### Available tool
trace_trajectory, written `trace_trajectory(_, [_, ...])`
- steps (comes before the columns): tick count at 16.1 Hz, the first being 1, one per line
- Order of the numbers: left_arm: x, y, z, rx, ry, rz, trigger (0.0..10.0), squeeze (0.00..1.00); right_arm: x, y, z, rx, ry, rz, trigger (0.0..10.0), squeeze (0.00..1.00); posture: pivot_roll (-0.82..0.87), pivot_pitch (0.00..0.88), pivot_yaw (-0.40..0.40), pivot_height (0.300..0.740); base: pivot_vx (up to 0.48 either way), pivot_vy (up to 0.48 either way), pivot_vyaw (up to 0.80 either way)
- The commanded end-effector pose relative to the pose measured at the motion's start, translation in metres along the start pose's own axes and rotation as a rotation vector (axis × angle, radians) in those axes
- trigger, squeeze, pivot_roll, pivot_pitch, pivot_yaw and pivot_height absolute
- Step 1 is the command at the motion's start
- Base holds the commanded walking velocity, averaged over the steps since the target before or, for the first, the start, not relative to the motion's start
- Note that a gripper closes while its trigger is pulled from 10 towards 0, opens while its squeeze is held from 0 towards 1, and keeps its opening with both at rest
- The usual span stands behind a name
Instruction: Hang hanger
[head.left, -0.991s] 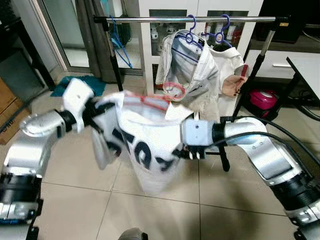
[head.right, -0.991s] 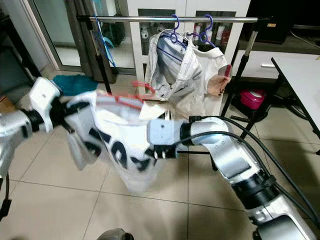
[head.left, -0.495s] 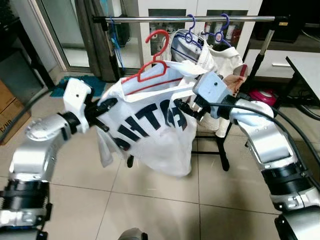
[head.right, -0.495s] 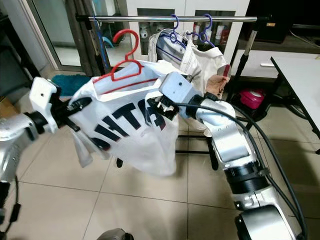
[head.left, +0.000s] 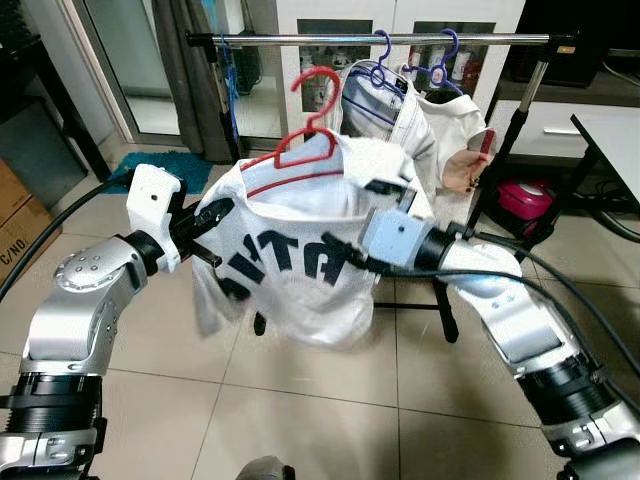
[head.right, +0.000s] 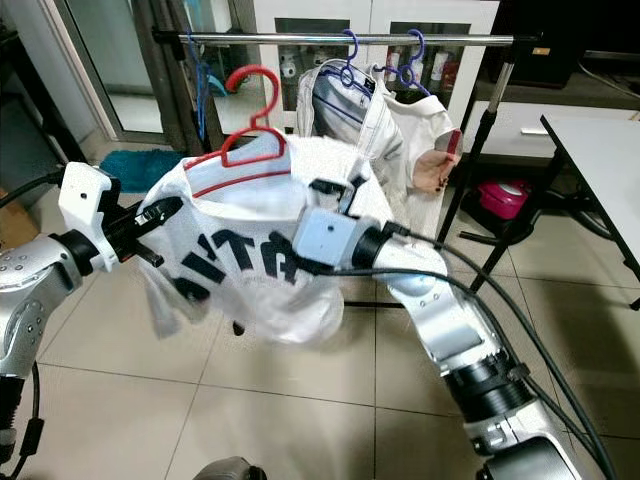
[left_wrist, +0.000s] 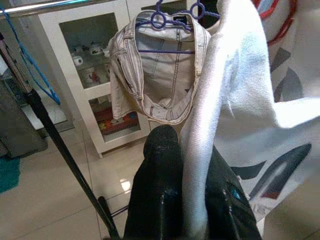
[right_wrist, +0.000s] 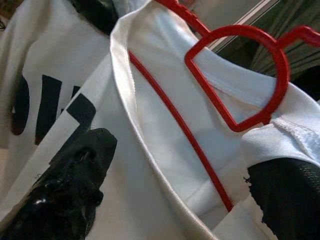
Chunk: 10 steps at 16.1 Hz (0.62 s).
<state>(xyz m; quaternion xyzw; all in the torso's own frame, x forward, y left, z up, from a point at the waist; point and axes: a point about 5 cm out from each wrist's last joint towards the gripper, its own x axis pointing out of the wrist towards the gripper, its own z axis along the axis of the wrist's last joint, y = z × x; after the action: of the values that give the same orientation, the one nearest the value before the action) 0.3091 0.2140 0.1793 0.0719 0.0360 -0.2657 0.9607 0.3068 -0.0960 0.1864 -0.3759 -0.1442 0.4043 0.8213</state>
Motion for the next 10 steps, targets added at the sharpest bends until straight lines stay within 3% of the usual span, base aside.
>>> trace_trajectory(1, [-0.002, 0.002, 0.009, 0.042, -0.02, 0.003, 0.0, 0.0, 0.0, -0.002, 0.0, 0.016, -0.005, 0.011, 3.9, 0.0, 0.0, 0.0, 0.063, 0.74, 0.0, 0.0, 0.0])
trace_trajectory(2, [-0.002, 0.002, 0.01, 0.043, -0.02, 0.005, 0.0, 0.0, -0.001, -0.001, 0.0, 0.045, -0.019, 0.034, 0.0, 0.0, 0.0, 0.0, 0.06, 0.74, 0.0, 0.0, 0.0])
trace_trajectory(6, [-0.003, 0.002, 0.009, 0.049, -0.019, 0.015, 0.0, 0.0, 0.001, 0.014, 0.013, 0.083, -0.133, 0.131, 0.0, 0.0, 0.0, 0.0, 0.06, 0.74, 0.0, 0.0, 0.0])
trace_trajectory(7, [-0.003, 0.001, 0.009, 0.051, -0.019, 0.015, 0.0, 0.0, 0.001, 0.016, 0.015, 0.081, -0.14, 0.146, 6.1, 0.0, 0.0, 0.0, 0.059, 0.74, 0.0, 0.0, 0.0])
trace_trajectory(8, [-0.002, 0.0, 0.008, 0.056, -0.017, 0.01, 0.0, 0.0, 0.0, 0.017, 0.012, 0.075, -0.121, 0.143, 10.0, 0.0, 0.0, 0.0, 0.059, 0.74, 0.0, 0.0, 0.0])
trace_trajectory(9, [-0.002, -0.001, 0.008, 0.057, -0.015, 0.006, 0.0, 0.0, 0.0, 0.016, 0.009, 0.088, -0.108, 0.132, 10.0, 0.75, 0.0, 0.0, 0.06, 0.74, 0.0, 0.0, 0.0])
trace_trajectory(10, [-0.002, -0.002, 0.007, 0.056, -0.016, 0.004, 0.0, 0.0, -0.001, 0.013, 0.007, 0.092, -0.101, 0.119, 10.0, 1.0, 0.0, 0.0, 0.061, 0.74, 0.0, 0.0, 0.0])
